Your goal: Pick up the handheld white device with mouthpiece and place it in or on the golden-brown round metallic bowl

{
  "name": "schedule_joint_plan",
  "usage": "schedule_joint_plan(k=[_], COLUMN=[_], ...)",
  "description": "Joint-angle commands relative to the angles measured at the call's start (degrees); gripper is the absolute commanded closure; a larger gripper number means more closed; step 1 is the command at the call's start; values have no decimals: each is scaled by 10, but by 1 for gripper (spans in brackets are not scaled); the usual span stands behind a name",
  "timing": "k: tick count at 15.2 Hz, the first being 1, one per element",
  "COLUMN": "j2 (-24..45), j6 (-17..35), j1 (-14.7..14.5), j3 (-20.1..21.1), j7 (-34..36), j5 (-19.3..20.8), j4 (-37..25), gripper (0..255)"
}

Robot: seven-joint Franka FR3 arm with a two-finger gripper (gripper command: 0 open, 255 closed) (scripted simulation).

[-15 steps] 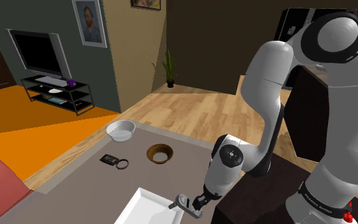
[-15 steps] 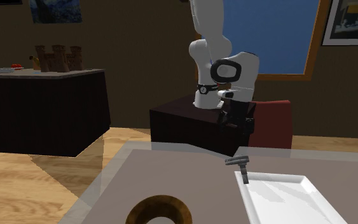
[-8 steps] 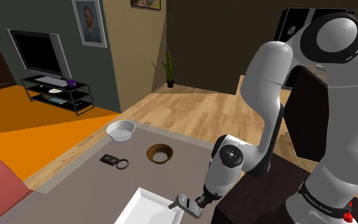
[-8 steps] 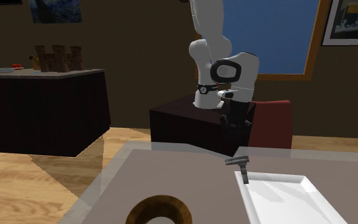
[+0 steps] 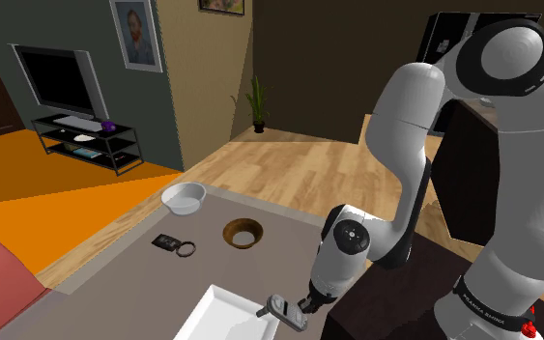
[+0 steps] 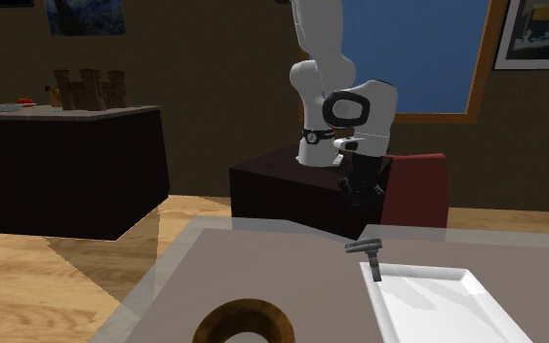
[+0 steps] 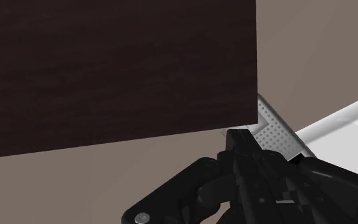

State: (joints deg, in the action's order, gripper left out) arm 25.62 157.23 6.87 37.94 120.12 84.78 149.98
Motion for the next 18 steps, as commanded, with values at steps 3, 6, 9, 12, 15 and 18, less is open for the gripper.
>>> schedule_joint_plan(k=[3,6,9,12,15,18], j2=[21,53,86,112,138,152], j6=[-44,-107,-165,-168,-171,-172], j1=[-35,-87,-140,-144,-148,-149], j3=[-7,-17,-28,-42,-54,-61], j7=[-16,-46,-81,-73,-67,-64], j5=[38,93,148,170,191,202], j4=[-37,-91,-140,-158,-177,-187], gripper=[0,0,0,0,0,0])
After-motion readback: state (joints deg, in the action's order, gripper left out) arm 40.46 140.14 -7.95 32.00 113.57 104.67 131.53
